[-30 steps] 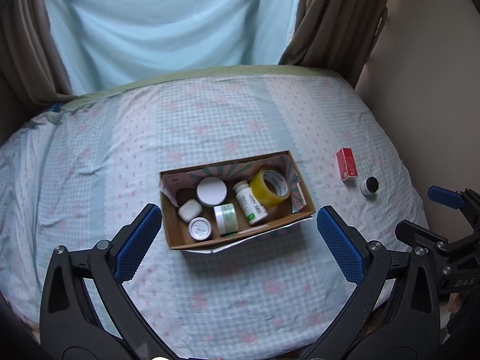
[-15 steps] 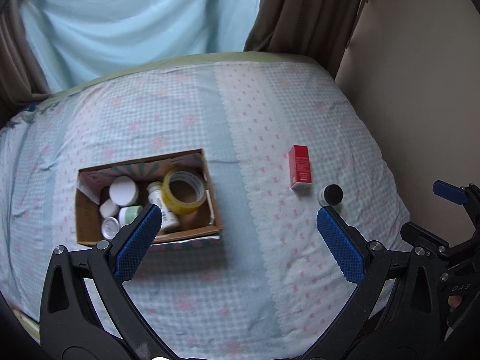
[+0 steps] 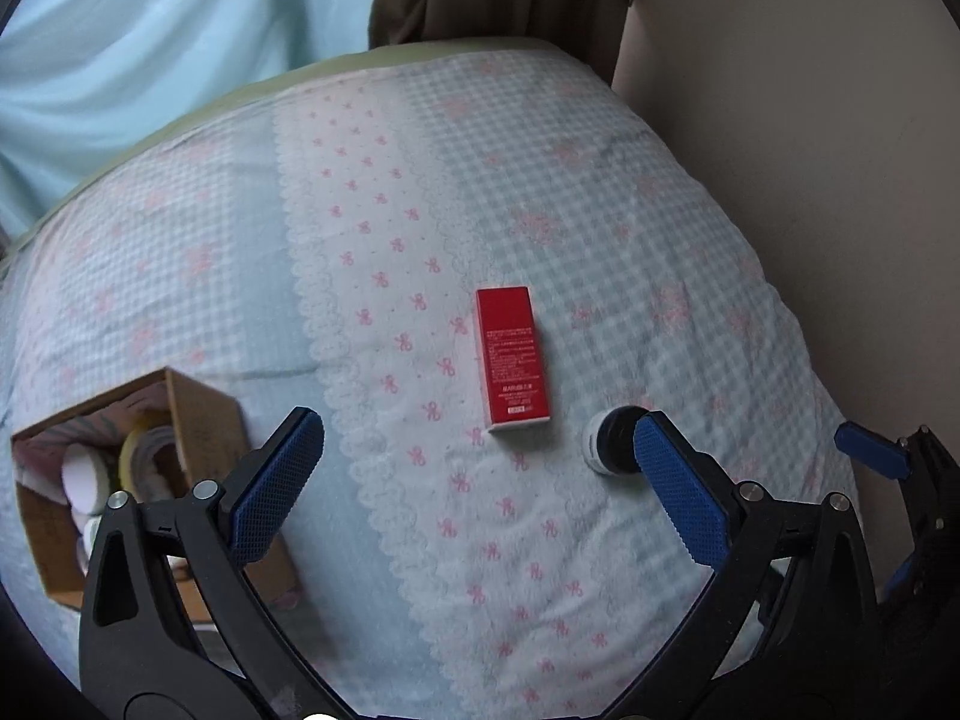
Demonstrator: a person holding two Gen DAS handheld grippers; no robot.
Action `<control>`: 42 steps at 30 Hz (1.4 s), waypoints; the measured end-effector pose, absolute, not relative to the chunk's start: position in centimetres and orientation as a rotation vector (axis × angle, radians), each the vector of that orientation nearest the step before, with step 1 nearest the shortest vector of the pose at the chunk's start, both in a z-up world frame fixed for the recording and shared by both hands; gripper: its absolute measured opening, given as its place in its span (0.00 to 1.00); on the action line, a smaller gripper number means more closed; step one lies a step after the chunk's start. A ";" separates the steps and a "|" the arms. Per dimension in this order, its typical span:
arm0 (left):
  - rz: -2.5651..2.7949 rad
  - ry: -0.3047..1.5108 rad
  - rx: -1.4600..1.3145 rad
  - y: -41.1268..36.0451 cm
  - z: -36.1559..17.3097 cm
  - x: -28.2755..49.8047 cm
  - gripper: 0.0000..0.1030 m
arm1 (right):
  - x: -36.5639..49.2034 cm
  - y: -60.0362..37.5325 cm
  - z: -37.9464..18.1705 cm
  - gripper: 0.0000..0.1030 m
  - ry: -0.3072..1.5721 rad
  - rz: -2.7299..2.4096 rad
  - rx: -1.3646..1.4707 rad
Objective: Organize rigid objects
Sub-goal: 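Move both tools toward the red box and black-lidded jar, then grasp the red MARUBI box with left tool while right tool grasps the black-lidded jar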
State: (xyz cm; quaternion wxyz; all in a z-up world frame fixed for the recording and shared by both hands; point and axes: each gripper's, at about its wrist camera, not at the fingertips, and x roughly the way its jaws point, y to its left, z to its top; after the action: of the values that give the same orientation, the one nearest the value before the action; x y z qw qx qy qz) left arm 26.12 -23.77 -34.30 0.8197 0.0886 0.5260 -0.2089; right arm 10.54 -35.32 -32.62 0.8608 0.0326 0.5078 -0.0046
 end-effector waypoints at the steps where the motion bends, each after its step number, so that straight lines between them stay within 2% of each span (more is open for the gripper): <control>1: -0.449 1.138 0.198 -24.5 -35.8 27.0 1.00 | 10.8 -35.5 -34.0 1.00 1.062 -0.011 0.071; 8: -0.496 1.260 0.215 -28.0 -44.2 32.4 0.94 | 12.5 -35.7 -41.5 0.95 1.008 -0.005 0.047; 12: -0.497 1.341 0.237 -29.2 -47.4 34.5 0.85 | 13.5 -35.4 -44.3 0.94 0.974 -0.018 0.008; 14: -0.504 1.380 0.247 -29.7 -48.5 35.3 0.84 | 13.9 -35.2 -45.3 0.84 0.967 -0.018 -0.013; 16: -0.510 1.418 0.261 -30.2 -49.4 35.7 0.78 | 14.2 -35.0 -45.9 0.82 0.961 -0.024 -0.025; 17: -0.506 1.436 0.275 -30.5 -49.9 35.9 0.71 | 14.3 -35.0 -46.2 0.82 0.955 -0.025 -0.026; 19: -0.493 1.454 0.314 -30.9 -50.5 36.1 0.67 | 14.6 -34.8 -46.8 0.79 0.959 -0.026 -0.024; 21: -0.501 1.447 0.345 -31.5 -50.6 36.2 0.61 | 14.9 -34.7 -47.5 0.69 0.980 -0.024 -0.018; 22: -0.515 1.445 0.350 -31.6 -50.5 36.1 0.57 | 15.0 -34.6 -47.8 0.61 0.993 -0.021 -0.015; 23: -0.528 1.446 0.344 -32.0 -50.5 36.3 0.46 | 15.0 -34.6 -48.0 0.52 1.001 -0.019 -0.011; 32: -0.558 1.418 0.333 -32.5 -49.1 36.1 0.40 | 15.5 -34.4 -47.9 0.51 1.013 -0.033 -0.001; 42: -0.569 1.367 0.197 -28.3 -45.8 33.5 0.37 | 15.0 -34.5 -44.9 0.51 0.986 -0.031 -0.017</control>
State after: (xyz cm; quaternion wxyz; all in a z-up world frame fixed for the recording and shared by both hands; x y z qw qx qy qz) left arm 33.55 -28.33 -45.83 0.7339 0.0896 0.6217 -0.2587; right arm 14.97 -34.48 -44.88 0.8807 -0.0081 0.4734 -0.0151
